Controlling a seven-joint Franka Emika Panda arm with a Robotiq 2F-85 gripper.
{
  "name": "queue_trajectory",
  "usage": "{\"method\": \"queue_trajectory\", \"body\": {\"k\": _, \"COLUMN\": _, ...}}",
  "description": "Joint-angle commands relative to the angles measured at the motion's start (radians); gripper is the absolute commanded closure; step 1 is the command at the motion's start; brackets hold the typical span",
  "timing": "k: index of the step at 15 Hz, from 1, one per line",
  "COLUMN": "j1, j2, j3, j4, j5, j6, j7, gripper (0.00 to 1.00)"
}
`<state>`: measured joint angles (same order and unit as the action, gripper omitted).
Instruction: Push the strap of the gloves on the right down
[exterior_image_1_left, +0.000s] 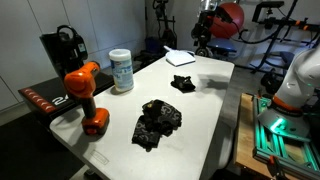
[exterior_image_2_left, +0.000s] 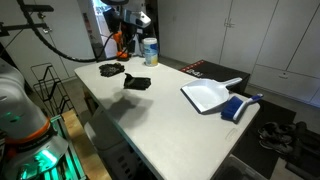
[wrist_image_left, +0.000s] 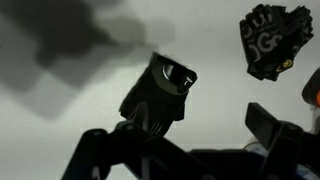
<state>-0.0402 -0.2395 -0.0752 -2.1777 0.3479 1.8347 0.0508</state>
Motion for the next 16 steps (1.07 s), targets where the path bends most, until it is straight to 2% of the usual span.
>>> {"method": "queue_trajectory", "body": {"k": 1, "j1": -0.004, "j2": 0.001, "j3": 0.003, "j4": 0.003, "j5": 0.0, "j6": -0.003, "j7": 0.0, "gripper": 0.0}}
{"method": "queue_trajectory", "body": {"k": 9, "j1": 0.026, "j2": -0.008, "j3": 0.047, "j4": 0.006, "j5": 0.006, "j6": -0.026, "j7": 0.03, "gripper": 0.0}}
{"method": "queue_trajectory", "body": {"k": 16, "j1": 0.07, "j2": 0.08, "j3": 0.099, "j4": 0.082, "j5": -0.15, "j6": -0.052, "j7": -0.111, "gripper": 0.0}}
